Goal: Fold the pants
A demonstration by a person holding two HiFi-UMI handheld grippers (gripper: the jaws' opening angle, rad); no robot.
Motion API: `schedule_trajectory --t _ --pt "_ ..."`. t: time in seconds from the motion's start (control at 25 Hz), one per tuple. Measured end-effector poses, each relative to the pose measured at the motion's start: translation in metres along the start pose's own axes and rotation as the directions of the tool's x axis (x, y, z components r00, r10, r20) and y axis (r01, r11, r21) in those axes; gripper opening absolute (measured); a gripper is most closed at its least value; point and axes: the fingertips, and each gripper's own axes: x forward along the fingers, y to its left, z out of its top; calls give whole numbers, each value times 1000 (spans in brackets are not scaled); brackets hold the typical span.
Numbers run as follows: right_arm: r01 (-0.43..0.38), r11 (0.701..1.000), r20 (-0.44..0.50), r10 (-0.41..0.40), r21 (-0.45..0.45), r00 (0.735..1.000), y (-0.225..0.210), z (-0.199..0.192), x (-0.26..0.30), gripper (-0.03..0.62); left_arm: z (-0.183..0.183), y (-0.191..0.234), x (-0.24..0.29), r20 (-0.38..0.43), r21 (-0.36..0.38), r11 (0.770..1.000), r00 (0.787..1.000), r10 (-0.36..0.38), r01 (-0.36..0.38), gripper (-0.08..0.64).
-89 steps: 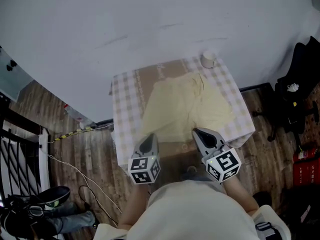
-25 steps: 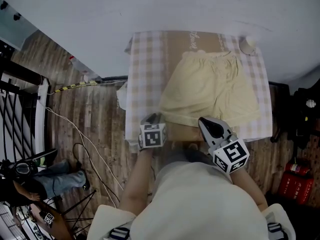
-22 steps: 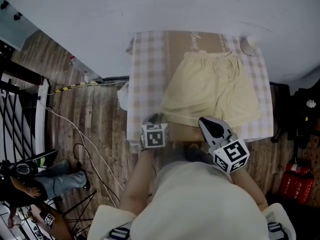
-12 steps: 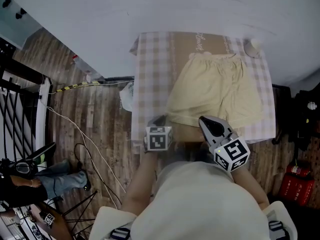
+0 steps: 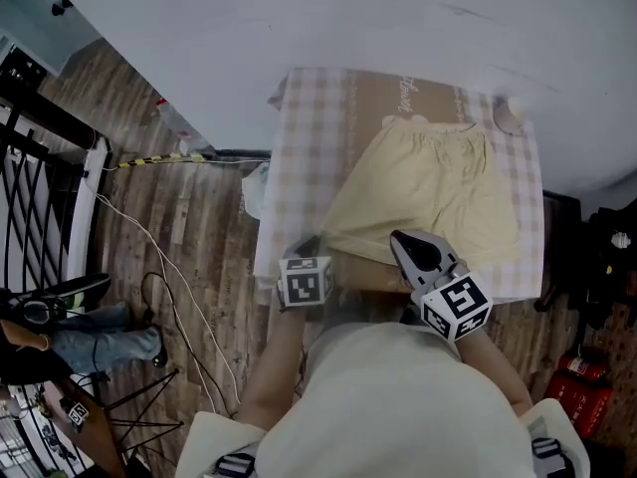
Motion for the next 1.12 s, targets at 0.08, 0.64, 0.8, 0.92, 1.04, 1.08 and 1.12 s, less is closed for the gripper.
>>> schedule_trajectory --t 0.08,0.64,0.8,0.92,1.04,1.08,1.12 --pt "-8 1000 8 8 -8 1000 -11 2 -7 2 3 0 -4 27 -47 998 999 32 -31 24" --pt "-27 1000 56 27 0 998 -106 -7 -80 2 33 -60 -21 158 -262 956 971 181 -136 15" --pt "-16 1000 68 15 17 998 -132 -12 -102 2 37 -96 -20 168 -244 961 970 174 -130 15" --pt "-6 1000 85 3 29 996 -150 -14 -116 2 41 -123 -17 177 -226 967 971 161 -119 15" --pt "0 999 96 -3 35 995 -166 -16 -130 2 46 -151 -13 193 -207 973 971 140 -99 15" --pt "-1 999 98 -2 35 995 -171 -18 -134 2 48 -161 -11 198 -201 975 971 133 -92 15" --pt "-2 999 100 -1 34 995 -176 -19 -139 2 49 -171 -9 203 -194 977 971 126 -86 15"
